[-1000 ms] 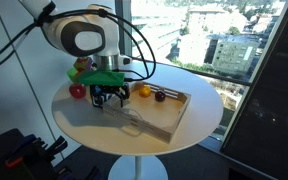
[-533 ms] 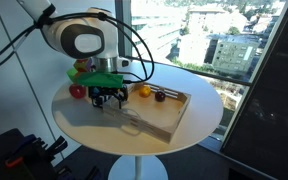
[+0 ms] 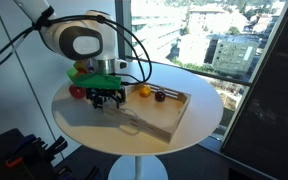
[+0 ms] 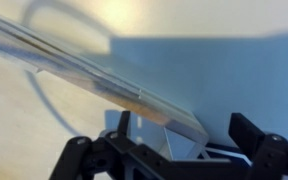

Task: Move the crate closer to the edge and then put the number four plushy cube in the crate

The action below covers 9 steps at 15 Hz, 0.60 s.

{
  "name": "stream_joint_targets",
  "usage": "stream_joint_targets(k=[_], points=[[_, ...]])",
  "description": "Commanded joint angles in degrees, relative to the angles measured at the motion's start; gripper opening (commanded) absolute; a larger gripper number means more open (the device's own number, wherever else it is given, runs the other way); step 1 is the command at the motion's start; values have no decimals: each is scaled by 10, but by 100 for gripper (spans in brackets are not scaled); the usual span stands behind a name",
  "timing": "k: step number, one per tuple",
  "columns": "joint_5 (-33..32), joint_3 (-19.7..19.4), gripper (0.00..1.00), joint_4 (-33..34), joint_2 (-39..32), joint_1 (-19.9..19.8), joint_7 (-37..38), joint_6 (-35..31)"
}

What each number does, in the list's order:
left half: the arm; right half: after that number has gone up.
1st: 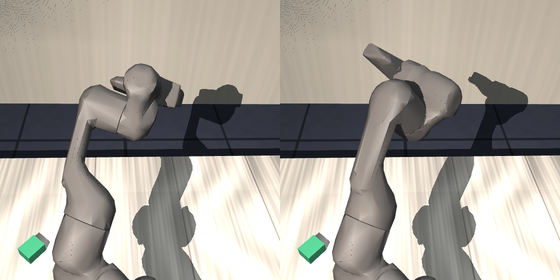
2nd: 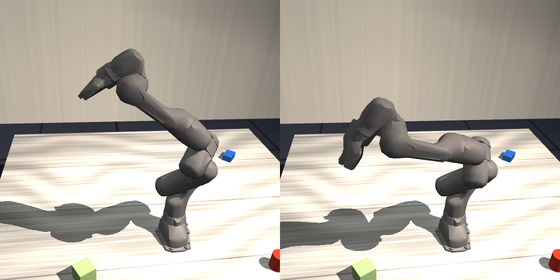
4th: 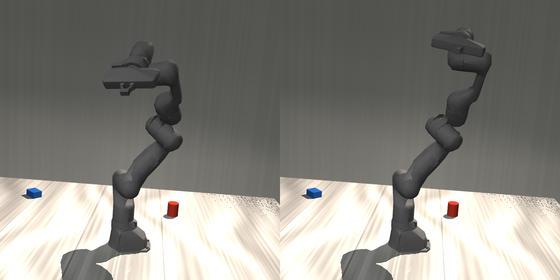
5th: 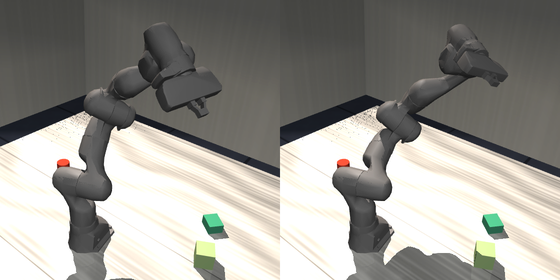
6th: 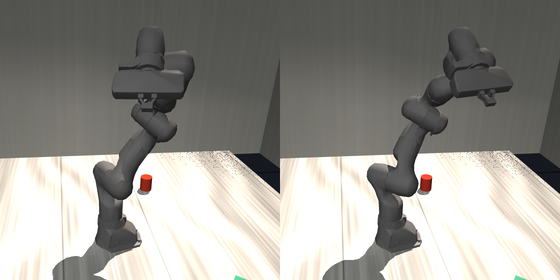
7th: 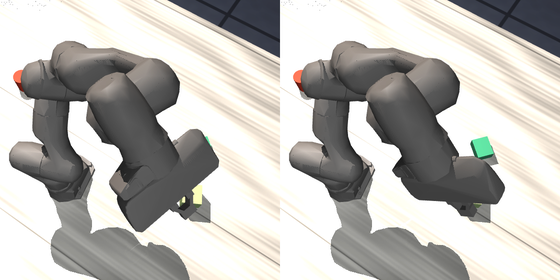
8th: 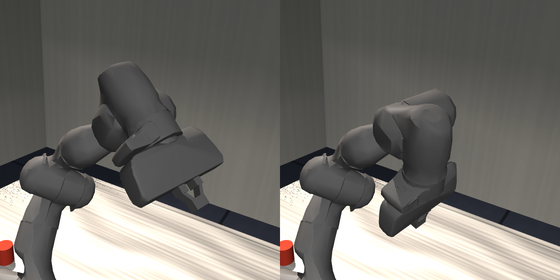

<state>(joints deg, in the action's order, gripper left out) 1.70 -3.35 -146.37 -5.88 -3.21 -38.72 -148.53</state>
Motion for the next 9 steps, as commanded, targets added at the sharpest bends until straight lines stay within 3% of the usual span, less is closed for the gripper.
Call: stream_joint_targets(k=[1, 9], points=[[-6, 9, 100, -18, 20, -9, -7, -9], [-13, 12, 100, -38, 36, -4, 2, -17]])
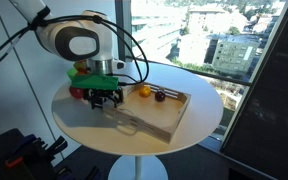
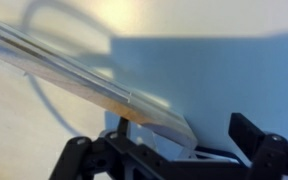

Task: Move the crate closer to the edge and then put the number four plushy cube in the crate

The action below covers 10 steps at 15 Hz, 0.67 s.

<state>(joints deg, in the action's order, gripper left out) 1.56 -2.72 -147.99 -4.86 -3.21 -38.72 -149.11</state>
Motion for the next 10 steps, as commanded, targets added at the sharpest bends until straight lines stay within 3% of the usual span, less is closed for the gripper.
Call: stream_joint_targets(k=[1, 10], points=[[-12, 7, 100, -25, 28, -3, 2, -12], [-18, 9, 100, -52, 46, 0, 5, -18]])
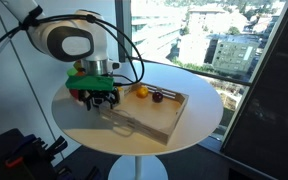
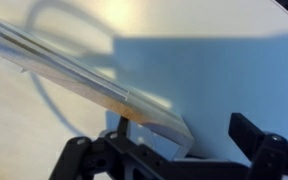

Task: Move the crate closer to the edge and then put the number four plushy cube in the crate

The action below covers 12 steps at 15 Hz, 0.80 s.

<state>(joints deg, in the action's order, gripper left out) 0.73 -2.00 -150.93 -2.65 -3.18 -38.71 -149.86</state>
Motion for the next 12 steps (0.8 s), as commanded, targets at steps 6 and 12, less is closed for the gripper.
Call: stream_joint_targets(k=[6, 12], points=[[-22, 2, 100, -46, 36, 3, 11, -24], [-34, 3, 100, -67, 42, 9, 20, -50]])
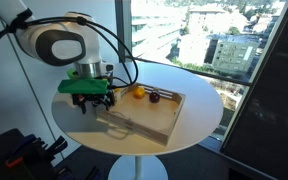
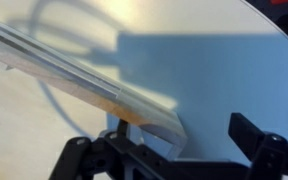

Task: Move the crate closer to the edge and then put the number four plushy cube in the crate

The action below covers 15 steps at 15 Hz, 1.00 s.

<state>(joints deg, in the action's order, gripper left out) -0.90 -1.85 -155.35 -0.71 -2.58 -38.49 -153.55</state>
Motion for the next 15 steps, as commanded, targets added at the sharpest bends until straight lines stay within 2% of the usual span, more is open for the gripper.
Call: stream_joint_targets(k=[1, 6, 15], points=[[-17, 2, 100, -24, 23, 4, 19, -15], [-10, 1, 100, -19, 25, 4, 30, -6], [-18, -6, 100, 14, 26, -1, 106, 5]])
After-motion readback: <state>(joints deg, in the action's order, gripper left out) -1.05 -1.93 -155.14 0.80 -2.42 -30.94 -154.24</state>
